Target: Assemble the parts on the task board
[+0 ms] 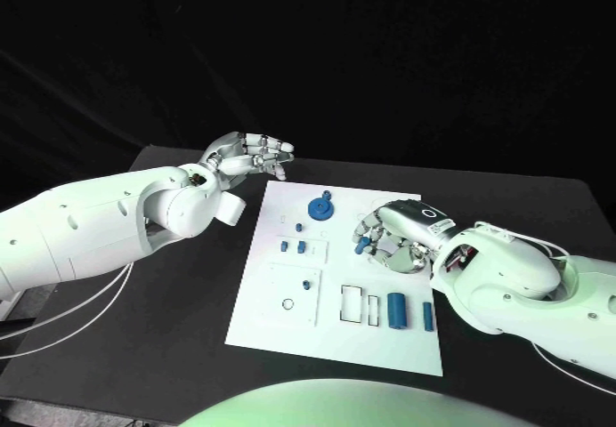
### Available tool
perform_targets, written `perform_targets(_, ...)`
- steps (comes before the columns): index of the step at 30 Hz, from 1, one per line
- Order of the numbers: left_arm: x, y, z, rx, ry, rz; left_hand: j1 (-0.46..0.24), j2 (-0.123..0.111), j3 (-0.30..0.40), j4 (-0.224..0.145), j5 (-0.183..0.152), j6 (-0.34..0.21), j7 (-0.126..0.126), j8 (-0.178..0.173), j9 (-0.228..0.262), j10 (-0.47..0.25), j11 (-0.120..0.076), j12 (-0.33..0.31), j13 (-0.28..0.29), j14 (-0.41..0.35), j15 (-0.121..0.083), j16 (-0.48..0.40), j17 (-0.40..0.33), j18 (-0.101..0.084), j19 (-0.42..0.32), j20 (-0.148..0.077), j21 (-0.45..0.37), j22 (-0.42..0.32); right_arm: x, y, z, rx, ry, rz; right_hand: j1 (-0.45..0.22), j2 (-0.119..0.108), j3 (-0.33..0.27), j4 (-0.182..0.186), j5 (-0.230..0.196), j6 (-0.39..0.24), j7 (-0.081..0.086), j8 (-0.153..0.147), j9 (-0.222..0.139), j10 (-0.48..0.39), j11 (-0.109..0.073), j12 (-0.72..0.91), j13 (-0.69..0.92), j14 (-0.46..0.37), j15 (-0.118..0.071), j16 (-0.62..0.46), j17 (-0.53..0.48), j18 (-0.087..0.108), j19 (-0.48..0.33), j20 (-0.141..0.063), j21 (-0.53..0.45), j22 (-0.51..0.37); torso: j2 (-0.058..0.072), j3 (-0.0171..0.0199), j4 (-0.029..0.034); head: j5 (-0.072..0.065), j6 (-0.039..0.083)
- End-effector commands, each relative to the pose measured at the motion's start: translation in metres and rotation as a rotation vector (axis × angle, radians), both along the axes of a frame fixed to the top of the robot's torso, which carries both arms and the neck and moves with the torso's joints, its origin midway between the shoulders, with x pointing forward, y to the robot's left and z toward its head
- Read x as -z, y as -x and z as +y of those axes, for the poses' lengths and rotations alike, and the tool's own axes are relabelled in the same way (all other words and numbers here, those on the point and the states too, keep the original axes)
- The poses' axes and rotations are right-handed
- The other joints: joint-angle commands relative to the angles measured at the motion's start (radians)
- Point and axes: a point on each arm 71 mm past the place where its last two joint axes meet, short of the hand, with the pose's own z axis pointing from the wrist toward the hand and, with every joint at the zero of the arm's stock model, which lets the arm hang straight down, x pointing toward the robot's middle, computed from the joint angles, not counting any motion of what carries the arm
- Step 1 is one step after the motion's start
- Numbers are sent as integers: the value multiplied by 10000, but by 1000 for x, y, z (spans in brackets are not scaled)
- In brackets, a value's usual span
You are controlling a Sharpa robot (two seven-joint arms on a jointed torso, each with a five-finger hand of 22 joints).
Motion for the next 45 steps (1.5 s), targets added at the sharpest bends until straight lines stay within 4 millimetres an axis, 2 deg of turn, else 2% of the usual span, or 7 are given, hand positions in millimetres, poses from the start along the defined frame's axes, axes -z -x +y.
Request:
perform_targets(1, -1, 0, -3, 238, 68, -29, -91, 12, -65, -4, 18, -79, 155, -48, -13, -48, -15, -12, 8, -40, 55, -66, -9, 115, 0, 61, -29, -6, -6, 6, 12, -453, -445, -250, -97, -7, 70, -36, -11, -30, -1, 684, 913, 72, -45, -48, -3, 303, -68, 42, 4, -163, 13, -51, 26, 1122, 9, 0, 4, 32, 3)
perform_targets(2, -1, 0, -4, 244, 70, -28, -91, 12, -65, -4, 18, -79, 155, -48, -13, -48, -15, -12, 8, -40, 55, -66, -9, 115, 0, 61, -29, -6, -6, 8, 16, -558, -506, -224, -171, -24, 14, -95, -587, 4, -26, 758, 977, 98, -70, -57, 2, 300, -78, 41, -8, -160, 5, -55, 7, 1125, 8, 0, 2, 38, 1)
perform_targets(13, 0, 0, -9, 369, 112, -20, -91, 12, -65, -4, 18, -79, 155, -48, -13, -48, -15, -12, 8, -40, 55, -66, -9, 115, 0, 61, -29, -6, 10, 28, 75, -2010, -1064, 427, -196, 18, 36, -156, -578, -32, -19, 777, 1009, 99, -64, -76, 2, 293, -83, 26, -51, -141, -27, -60, -94, 1101, 19, -6, 16, 136, -13)
perform_targets(21, 0, -1, -12, 438, 134, -14, -91, 12, -65, -4, 18, -79, 155, -48, -13, -48, -15, -12, 8, -40, 55, -66, -9, 115, 0, 61, -29, -6, 31, 40, 100, -2586, -1123, 979, -217, 39, 48, -200, -575, -58, -12, 788, 1028, 95, -59, -90, 2, 284, -81, 7, -100, -130, -47, -61, -158, 1086, 21, -12, 10, 232, -50)
perform_targets(29, 0, -1, -14, 469, 136, -6, -92, 19, -72, -6, 19, -83, 157, -46, -13, -58, -14, -5, 10, -44, 57, -68, -14, 116, 11, 65, -52, -21, 49, 38, 105, -2594, -729, 1368, -267, 71, 58, -253, -577, -96, 0, 804, 1057, 88, -48, -111, 2, 280, -74, 0, -120, -118, -72, -59, -233, 1070, 17, 2, 4, 325, -122)
perform_targets(39, 1, -1, -14, 503, 136, 2, -92, 19, -72, -6, 19, -83, 157, -46, -13, -58, -14, -5, 10, -44, 57, -68, -14, 116, 11, 65, -52, -21, 57, 37, 108, -2653, -313, 1551, -286, 91, 64, -280, -578, -110, 0, 813, 1071, 93, -47, -116, 4, 280, -72, 1, -119, -119, -72, -57, -235, 1072, 30, 17, 0, 352, -157)
perform_targets(45, 1, -1, -15, 512, 126, 2, -92, 19, -72, -6, 19, -83, 157, -46, -13, -58, -14, -5, 10, -44, 57, -68, -14, 116, 11, 65, -52, -21, 60, 38, 110, -2716, -184, 1630, -286, 91, 64, -280, -578, -110, 0, 813, 1071, 93, -47, -116, 4, 280, -72, 1, -119, -119, -72, -57, -235, 1072, 21, 8, 4, 368, -191)
